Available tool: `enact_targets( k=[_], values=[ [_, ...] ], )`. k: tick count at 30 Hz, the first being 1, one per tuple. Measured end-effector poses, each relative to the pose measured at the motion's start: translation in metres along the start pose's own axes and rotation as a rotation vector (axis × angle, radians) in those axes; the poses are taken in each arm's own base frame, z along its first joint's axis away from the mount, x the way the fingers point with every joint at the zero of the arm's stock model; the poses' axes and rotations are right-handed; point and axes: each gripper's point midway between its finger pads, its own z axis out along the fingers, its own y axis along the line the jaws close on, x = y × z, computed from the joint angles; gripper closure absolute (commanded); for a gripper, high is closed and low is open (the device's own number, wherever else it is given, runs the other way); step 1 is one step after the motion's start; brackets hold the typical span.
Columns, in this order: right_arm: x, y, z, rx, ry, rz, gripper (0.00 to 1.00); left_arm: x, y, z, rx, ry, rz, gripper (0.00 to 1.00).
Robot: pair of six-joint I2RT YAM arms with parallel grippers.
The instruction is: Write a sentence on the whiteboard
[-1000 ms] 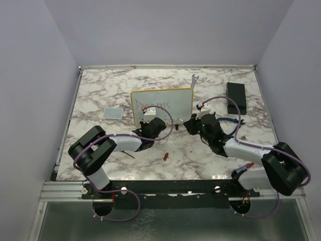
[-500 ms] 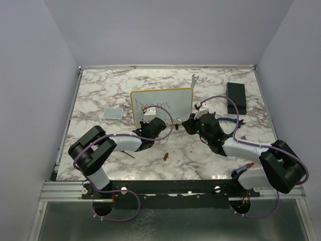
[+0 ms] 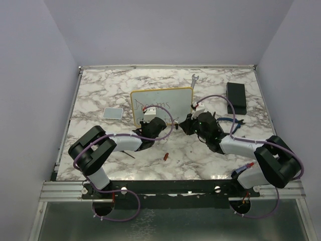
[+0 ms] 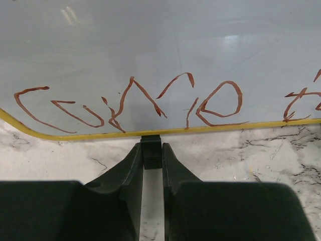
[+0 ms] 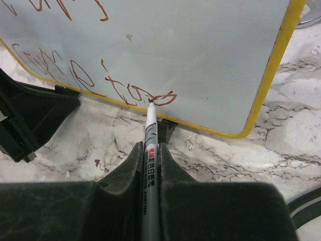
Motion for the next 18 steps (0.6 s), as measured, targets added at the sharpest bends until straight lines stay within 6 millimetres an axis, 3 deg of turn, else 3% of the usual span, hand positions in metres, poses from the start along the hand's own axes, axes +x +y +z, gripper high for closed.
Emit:
enact_targets(
  k=[18],
  values=[
    [0.0075, -0.0053, 0.0026, 0.05, 0.075, -0.008, 0.99, -0.0003, -0.0002, 0.0001, 0.0, 0.0, -0.001, 1.0]
  ],
)
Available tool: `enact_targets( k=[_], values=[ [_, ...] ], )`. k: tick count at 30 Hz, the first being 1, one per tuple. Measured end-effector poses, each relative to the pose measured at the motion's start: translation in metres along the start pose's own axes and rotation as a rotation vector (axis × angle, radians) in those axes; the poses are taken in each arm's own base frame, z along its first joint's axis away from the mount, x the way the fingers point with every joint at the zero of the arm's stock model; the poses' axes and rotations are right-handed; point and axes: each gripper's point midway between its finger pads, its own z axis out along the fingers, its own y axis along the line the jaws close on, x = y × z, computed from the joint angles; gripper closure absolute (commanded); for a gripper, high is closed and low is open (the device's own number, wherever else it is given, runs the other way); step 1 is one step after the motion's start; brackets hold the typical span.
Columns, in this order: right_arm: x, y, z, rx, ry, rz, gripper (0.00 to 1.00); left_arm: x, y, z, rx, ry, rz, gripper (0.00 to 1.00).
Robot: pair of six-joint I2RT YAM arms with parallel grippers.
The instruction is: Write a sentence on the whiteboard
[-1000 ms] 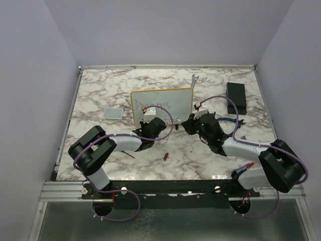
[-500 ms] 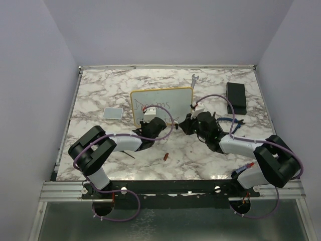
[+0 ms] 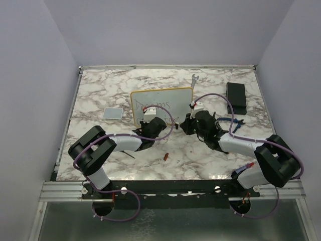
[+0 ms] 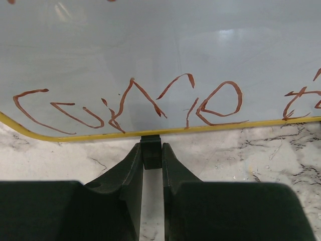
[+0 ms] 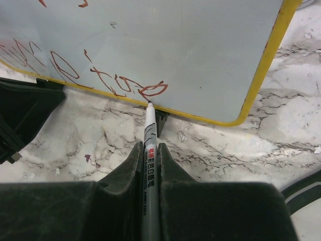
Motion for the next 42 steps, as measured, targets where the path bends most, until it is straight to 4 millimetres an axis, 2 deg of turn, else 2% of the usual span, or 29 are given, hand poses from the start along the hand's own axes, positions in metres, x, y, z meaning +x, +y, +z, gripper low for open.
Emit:
enact_targets(
  k=[6, 16, 26, 32, 35, 42],
  values=[
    [0.0, -0.005, -0.001, 0.03, 0.0, 0.002, 1.0, 0.0, 0.0, 0.0, 0.0, 0.0, 0.0, 1.0],
    [-0.01, -0.024, -0.01, 0.137, -0.045, 0.01, 0.99, 0.0, 0.0, 0.0, 0.0, -0.001, -0.001, 1.0],
    [-0.011, -0.016, -0.016, 0.083, -0.05, -0.017, 0.99, 0.001, 0.001, 0.0, -0.006, 0.008, 0.003, 1.0],
    [-0.026, -0.005, -0.028, 0.021, -0.098, -0.025, 0.99, 0.001, 0.001, -0.001, -0.009, 0.014, 0.005, 1.0],
    [-0.033, -0.004, -0.033, 0.018, -0.117, -0.021, 0.99, 0.001, 0.001, -0.001, -0.011, 0.016, 0.007, 1.0],
    [-0.031, -0.009, -0.037, 0.043, -0.106, -0.006, 0.99, 0.001, 0.001, -0.001, -0.012, 0.017, 0.009, 1.0]
  ],
)
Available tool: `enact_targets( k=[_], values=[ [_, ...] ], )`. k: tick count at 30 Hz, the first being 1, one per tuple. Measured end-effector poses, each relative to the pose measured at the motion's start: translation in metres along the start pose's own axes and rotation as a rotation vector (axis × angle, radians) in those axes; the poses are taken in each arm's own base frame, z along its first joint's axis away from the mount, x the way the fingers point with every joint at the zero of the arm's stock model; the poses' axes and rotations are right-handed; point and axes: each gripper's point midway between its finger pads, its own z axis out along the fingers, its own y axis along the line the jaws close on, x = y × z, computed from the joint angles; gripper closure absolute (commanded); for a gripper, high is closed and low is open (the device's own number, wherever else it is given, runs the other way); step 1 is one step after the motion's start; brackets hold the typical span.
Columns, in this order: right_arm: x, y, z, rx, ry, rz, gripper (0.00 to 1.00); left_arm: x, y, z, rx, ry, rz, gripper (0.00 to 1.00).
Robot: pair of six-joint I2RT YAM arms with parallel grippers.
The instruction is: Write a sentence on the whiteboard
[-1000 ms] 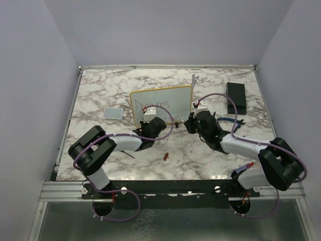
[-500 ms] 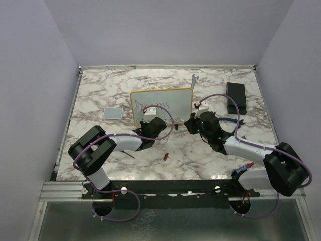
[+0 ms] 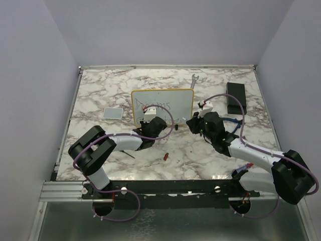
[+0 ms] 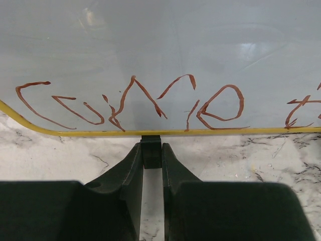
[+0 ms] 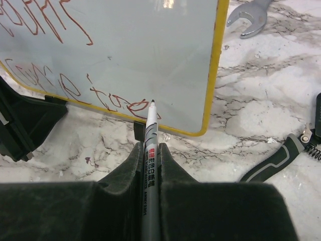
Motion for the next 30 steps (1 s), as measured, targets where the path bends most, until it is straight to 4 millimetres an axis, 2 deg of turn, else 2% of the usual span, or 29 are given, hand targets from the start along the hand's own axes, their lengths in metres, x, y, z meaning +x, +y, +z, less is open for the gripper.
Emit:
enact_targets(
  k=[7, 11, 30],
  values=[
    [0.013, -0.014, -0.001, 0.046, 0.023, 0.005, 0.99, 0.0, 0.0, 0.0, 0.0, 0.0, 0.001, 1.0],
    [0.012, -0.02, -0.001, 0.06, 0.019, 0.011, 0.99, 0.0, 0.0, 0.0, 0.0, 0.001, 0.001, 1.0],
    [0.022, -0.02, 0.004, 0.044, 0.053, -0.007, 0.99, 0.0, 0.0, 0.0, -0.002, 0.004, 0.006, 1.0]
  ],
)
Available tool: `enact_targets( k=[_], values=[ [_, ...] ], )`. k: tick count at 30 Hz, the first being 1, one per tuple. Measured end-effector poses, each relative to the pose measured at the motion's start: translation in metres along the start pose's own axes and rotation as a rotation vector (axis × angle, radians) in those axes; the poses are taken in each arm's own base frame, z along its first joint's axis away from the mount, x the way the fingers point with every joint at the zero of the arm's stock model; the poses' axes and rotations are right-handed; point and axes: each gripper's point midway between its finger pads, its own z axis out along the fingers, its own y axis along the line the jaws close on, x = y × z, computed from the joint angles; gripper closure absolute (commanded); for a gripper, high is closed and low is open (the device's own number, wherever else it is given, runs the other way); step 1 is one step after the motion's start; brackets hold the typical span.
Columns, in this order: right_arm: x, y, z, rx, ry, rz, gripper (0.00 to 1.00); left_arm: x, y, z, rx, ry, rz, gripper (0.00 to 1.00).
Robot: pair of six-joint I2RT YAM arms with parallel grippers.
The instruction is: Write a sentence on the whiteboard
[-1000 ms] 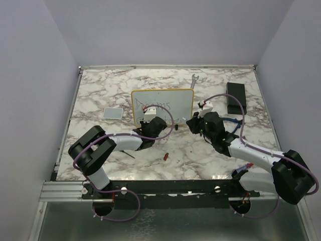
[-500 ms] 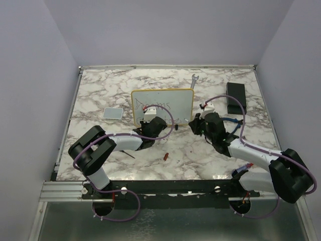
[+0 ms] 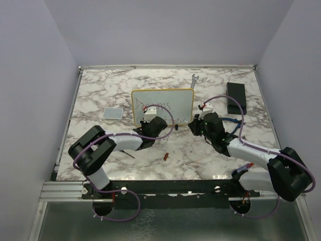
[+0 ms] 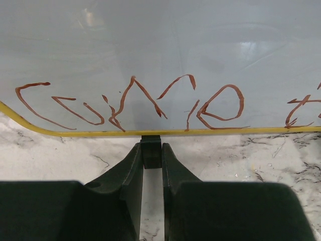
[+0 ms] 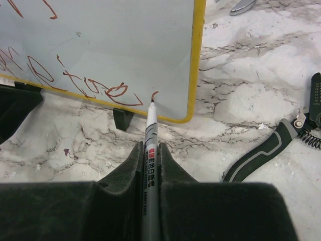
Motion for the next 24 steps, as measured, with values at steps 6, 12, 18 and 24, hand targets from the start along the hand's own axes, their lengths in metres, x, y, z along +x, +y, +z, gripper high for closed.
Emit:
enact_targets(
  k=[6, 12, 18, 24],
  values=[
    [0.008, 0.0, 0.003, -0.002, 0.025, -0.006, 0.99, -0.002, -0.001, 0.0, 0.0, 0.0, 0.005, 1.0],
    [0.012, 0.0, 0.004, -0.007, 0.038, -0.012, 0.99, -0.003, -0.001, 0.0, 0.0, 0.0, 0.009, 1.0],
    [0.012, 0.0, 0.004, -0.007, 0.038, -0.015, 0.99, -0.002, -0.001, 0.0, -0.001, 0.001, 0.01, 1.0],
    [0.01, 0.001, 0.003, -0.011, 0.035, -0.015, 0.99, -0.002, -0.001, 0.0, -0.001, 0.002, 0.01, 1.0]
  ],
)
